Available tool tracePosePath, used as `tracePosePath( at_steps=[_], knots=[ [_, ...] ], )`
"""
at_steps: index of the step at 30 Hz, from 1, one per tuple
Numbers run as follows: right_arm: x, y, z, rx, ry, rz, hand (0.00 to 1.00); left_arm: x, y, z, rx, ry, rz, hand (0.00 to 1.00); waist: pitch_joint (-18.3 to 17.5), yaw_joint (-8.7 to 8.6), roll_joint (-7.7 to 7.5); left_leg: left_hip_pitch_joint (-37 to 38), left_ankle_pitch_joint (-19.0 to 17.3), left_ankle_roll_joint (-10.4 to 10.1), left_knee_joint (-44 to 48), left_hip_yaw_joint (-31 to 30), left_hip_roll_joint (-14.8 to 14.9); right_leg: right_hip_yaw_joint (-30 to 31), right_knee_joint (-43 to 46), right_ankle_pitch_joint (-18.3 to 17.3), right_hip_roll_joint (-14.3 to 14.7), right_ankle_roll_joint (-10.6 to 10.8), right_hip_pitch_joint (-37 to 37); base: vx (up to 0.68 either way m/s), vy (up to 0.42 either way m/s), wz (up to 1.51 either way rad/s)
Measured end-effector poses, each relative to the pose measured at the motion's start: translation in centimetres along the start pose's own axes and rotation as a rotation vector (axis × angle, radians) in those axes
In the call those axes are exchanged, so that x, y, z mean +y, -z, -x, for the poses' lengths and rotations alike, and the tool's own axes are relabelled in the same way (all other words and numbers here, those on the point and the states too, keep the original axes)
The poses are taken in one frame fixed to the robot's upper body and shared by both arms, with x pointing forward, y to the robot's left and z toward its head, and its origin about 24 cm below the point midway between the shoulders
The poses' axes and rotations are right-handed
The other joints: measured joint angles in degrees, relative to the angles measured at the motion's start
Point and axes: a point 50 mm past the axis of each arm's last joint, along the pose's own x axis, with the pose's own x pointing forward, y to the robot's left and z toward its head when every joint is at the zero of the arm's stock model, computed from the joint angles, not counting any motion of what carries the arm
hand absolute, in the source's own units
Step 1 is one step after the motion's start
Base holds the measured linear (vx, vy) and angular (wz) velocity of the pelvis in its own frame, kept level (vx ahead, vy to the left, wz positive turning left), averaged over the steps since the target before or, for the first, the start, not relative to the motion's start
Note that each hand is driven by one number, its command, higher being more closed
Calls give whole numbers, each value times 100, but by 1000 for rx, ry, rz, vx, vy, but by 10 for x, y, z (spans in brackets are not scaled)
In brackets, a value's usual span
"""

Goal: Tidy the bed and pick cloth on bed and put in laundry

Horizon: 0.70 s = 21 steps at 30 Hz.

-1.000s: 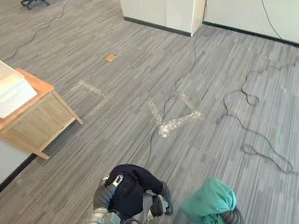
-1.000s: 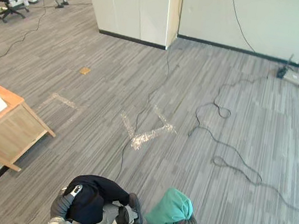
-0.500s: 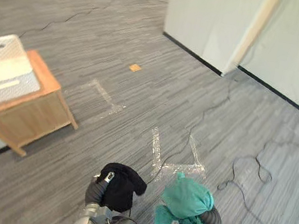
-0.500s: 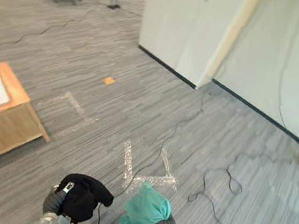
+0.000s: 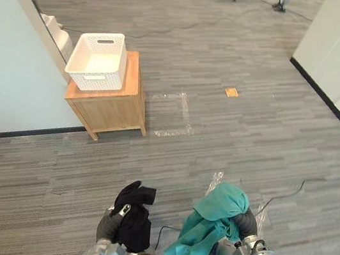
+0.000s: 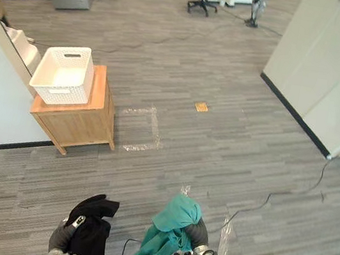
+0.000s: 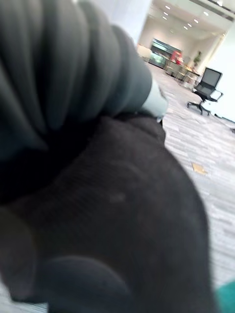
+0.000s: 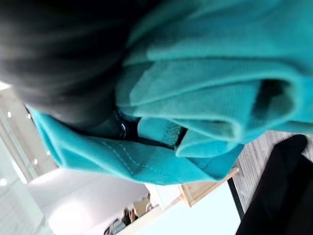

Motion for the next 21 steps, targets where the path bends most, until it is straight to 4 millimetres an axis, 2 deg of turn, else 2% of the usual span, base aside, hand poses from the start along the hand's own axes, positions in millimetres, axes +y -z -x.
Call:
tracePosePath(
  at_steps=[1,2,4,6,8,9,10,11,12,13,15,16,17,18,19,20,21],
  knots=[
    [-2,-1,3,0,12,-4,100,-1,2,2,6,10,5,100,-33,9,88,-399,68,32,722,155,128,-49,-242,-5,180,-9,221,160,-199,40],
    [-6,-2,5,-2,30,-11,100,-1,4,4,12,8,12,100,-26,8,113,-796,-25,19,1394,257,50,-91,-454,-22,262,-66,427,178,-171,29],
    [-14,-5,8,-6,62,-6,100,-4,7,4,22,10,27,100,-25,24,119,-1225,-314,9,1678,525,-221,-110,-734,-11,306,-197,697,177,-124,11],
    [-20,-8,11,-14,88,-4,100,-9,6,3,17,28,32,100,-23,54,114,-1491,-614,-62,1078,924,-390,-138,-1043,38,332,-287,928,212,-71,-12],
    [-23,-10,14,-23,107,-8,100,-16,3,1,7,57,34,100,-43,77,86,-1475,-705,-89,-299,1306,-538,-140,-1311,84,309,-316,1107,258,-7,-19],
    [-23,-10,17,-24,111,-10,100,-20,2,-1,4,70,37,100,-57,65,53,-1380,-609,-85,-1408,1498,-668,-139,-1394,108,267,-233,1241,387,36,-10],
    [-24,-8,20,-17,118,-13,100,-23,3,-4,16,81,39,100,-62,51,37,-1173,-147,-20,-2610,1633,-796,-146,-1384,82,202,-83,1342,342,54,0],
    [-25,-6,23,-9,127,-18,100,-25,3,-5,23,85,39,100,-65,32,43,-1061,393,77,-3256,1691,-849,-165,-1362,37,180,31,1431,358,77,3],
    [-25,1,27,22,143,-35,100,-23,6,-5,42,71,34,100,-98,50,-104,-732,707,187,-3650,1844,-1026,-137,-1358,-63,15,171,1614,344,61,9],
    [-22,6,31,38,147,-50,100,-22,5,-6,42,63,31,100,-258,32,-185,-680,703,207,-3749,1873,-1179,-144,-1486,-67,-77,254,1678,355,45,7],
    [-18,6,28,28,139,-63,100,-27,-2,-16,20,83,17,100,-204,4,-296,-853,543,252,-3297,2066,-1197,-172,-1802,53,-98,401,1875,319,21,14],
    [-17,8,29,36,139,-65,100,-30,-6,-20,-4,95,6,100,-164,23,-359,-906,437,392,-3011,2317,-1179,-168,-1897,129,-148,474,2013,300,46,8],
    [-19,8,31,47,150,-62,100,-30,-8,-18,-28,76,-3,100,-171,40,-344,-770,172,417,-3006,2452,-1133,-149,-1816,202,-152,605,2131,206,52,1],
    [-20,9,32,53,158,-64,100,-29,-8,-16,-34,62,-2,100,-211,45,-315,-661,-26,374,-3073,2461,-1098,-139,-1665,183,-128,640,2113,180,68,-4],
    [-21,11,34,63,171,-63,100,-28,-10,-15,-47,47,-1,100,-319,65,-252,-543,-293,475,-3179,2471,-1099,-116,-1266,78,-178,799,1996,179,74,-3],
    [-23,13,35,73,182,-63,100,-24,-12,-14,-54,22,-2,100,-405,90,-279,-455,-391,499,-3248,2516,-1145,-79,-601,-83,-333,1012,1751,190,72,-4],
    [-23,12,33,71,183,-62,100,-22,-16,-14,-71,13,0,100,-409,95,-291,-359,-435,532,-3299,2532,-1190,19,265,-177,-539,1089,1452,179,42,2]
  ],
)
